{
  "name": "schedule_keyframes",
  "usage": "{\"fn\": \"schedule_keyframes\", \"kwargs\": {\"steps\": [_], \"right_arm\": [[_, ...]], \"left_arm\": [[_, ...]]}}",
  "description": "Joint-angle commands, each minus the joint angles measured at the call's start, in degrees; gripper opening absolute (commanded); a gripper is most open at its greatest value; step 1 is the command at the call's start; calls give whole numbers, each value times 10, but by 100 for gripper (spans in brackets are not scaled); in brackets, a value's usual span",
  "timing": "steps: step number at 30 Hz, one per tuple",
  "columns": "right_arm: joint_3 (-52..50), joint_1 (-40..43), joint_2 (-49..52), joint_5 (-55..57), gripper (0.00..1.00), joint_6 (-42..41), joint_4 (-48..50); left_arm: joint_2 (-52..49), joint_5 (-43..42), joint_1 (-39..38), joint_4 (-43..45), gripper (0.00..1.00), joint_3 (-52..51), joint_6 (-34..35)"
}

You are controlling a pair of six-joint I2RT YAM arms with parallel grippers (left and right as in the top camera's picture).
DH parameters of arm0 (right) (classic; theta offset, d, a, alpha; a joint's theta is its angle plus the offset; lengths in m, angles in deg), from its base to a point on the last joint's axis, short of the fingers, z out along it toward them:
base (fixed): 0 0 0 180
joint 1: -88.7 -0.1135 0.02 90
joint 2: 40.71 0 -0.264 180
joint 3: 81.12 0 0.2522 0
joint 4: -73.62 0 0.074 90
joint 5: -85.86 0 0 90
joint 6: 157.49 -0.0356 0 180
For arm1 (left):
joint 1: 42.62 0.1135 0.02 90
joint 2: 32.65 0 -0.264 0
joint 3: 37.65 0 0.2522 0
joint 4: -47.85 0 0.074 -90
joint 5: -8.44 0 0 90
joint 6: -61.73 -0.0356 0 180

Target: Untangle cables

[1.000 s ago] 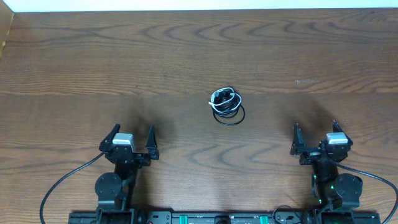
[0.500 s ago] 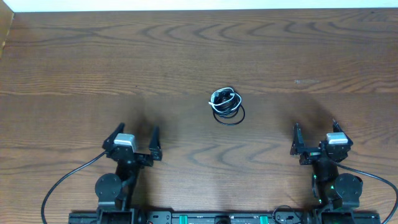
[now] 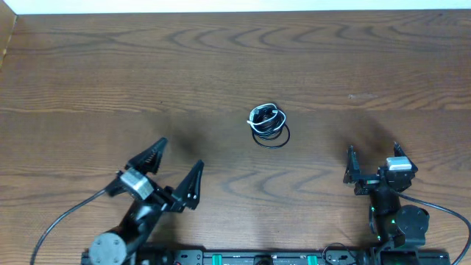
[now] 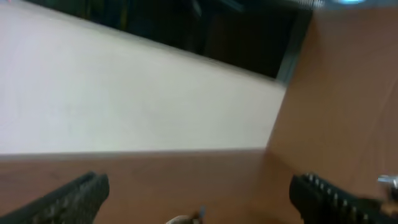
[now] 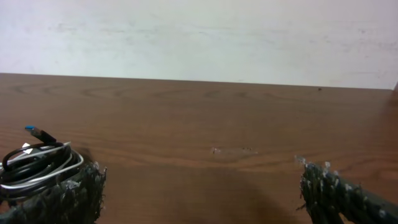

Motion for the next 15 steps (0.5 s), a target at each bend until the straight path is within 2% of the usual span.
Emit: {"fn": "schedule_keyframes", "kwargs": {"steps": [1, 6, 9, 12, 15], "right_arm": [[-2, 6, -4, 4, 99, -6, -1], [-2, 6, -4, 4, 99, -6, -1], [-2, 6, -4, 3, 99, -6, -1], [-2, 6, -4, 3, 99, -6, -1], [-2, 6, -4, 4, 99, -6, -1]], "left_arm": [[-80, 26, 0, -141, 98, 141, -26], [-258, 69, 0, -431, 98, 343, -47], [-379, 81, 0, -607, 98, 471, -88], [-466, 71, 0, -691, 98, 547, -89], [-532, -21, 0, -732, 98, 568, -70]]}}
